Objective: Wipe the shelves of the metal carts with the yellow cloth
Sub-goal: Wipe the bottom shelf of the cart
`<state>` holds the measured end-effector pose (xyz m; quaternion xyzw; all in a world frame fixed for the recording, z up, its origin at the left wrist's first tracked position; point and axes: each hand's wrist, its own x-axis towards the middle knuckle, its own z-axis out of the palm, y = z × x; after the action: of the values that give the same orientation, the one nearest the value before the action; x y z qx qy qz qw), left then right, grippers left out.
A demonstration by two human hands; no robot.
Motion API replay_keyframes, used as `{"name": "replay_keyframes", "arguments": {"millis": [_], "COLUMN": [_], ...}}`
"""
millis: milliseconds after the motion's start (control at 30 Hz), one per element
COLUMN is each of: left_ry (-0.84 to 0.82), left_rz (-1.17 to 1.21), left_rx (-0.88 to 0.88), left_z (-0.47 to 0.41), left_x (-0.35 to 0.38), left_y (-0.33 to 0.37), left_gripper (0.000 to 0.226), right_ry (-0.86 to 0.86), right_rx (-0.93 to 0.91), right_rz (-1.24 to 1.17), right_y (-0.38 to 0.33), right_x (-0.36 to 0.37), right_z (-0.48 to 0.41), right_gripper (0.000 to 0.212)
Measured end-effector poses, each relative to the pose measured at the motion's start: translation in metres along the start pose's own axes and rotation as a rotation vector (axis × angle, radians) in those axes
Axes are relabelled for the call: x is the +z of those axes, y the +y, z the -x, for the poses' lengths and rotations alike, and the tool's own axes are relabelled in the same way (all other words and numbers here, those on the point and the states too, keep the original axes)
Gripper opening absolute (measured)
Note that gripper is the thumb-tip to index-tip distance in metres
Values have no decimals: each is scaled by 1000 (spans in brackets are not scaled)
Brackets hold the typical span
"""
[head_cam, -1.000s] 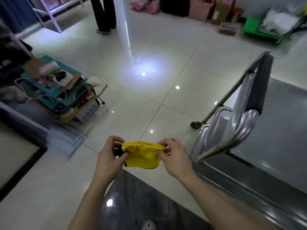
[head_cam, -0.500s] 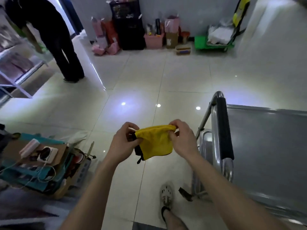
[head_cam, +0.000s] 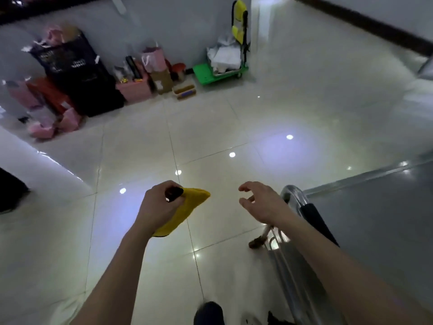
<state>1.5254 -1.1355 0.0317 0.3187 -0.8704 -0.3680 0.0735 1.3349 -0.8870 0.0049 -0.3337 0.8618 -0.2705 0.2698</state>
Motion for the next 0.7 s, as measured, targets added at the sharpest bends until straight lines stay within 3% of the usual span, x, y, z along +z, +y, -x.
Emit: {"name": "replay_keyframes", "arguments": {"millis": [267, 700], "left_ry": [-299, -769], "left_rz": [-82, -137], "left_rx": [210, 714], "left_z": [-247, -517], "left_x": [17, 160], "left_y": [9, 204], "left_gripper": [29, 31], "right_ry": [141, 514], "right_rx": [306, 888], "right_rz": [76, -173], "right_y": [35, 108], "right_x": [-38, -102], "right_z": [-115, -182], "right_gripper": [46, 45]}}
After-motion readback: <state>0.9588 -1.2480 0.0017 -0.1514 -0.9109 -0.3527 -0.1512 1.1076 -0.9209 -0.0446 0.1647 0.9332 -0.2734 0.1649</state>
